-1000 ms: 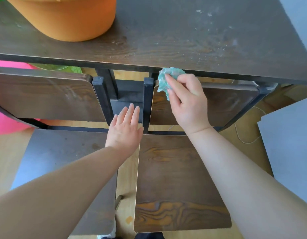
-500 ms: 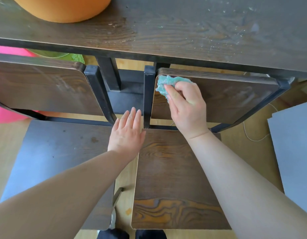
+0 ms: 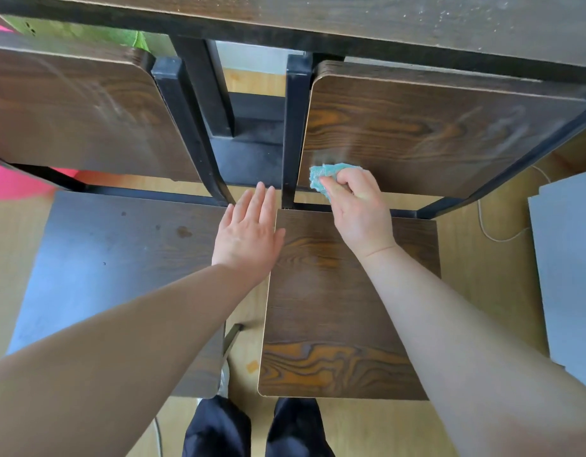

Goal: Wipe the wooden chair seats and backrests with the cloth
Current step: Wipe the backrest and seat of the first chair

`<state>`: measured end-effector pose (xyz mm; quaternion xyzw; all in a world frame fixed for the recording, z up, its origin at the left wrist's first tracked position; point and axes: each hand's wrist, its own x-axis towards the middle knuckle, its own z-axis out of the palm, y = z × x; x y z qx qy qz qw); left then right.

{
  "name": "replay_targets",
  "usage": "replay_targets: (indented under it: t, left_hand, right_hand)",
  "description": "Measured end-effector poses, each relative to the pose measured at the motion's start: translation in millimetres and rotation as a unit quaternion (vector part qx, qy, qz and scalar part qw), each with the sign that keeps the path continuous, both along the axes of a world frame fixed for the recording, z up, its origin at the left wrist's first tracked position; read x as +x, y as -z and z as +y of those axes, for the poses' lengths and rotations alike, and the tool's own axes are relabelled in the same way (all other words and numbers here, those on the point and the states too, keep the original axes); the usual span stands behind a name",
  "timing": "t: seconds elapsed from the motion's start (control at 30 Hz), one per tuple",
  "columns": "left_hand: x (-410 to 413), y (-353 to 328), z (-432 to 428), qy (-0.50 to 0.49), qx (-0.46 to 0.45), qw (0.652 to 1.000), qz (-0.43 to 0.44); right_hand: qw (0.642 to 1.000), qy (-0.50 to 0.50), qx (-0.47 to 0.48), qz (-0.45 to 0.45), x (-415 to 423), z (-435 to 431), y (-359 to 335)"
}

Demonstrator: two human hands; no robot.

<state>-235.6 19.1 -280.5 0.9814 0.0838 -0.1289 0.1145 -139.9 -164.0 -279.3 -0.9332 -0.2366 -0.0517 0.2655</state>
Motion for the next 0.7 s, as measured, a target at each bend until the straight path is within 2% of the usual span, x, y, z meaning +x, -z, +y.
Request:
replay_targets:
  t: [0.13, 0.53, 0.7]
  left_hand:
    - [-0.5, -4.6, -1.1, 0.004, 0.004, 1.0, -0.008]
    - [12.3, -53.4, -4.1, 0.022, 0.002, 0.998, -0.063]
    - [17.6, -89.0, -3.2, 0.03, -0.014, 0.992, -0.124]
  right_hand:
    - [1.0, 0.008, 0.007, 0.012, -10.8, -0.7, 2.0]
    - [0.993, 0.049, -0.08, 0.071, -23.3, 2.5, -20.0]
    - [0.996, 0.065, -0.055, 0.031, -32.4, -10.3, -61.0]
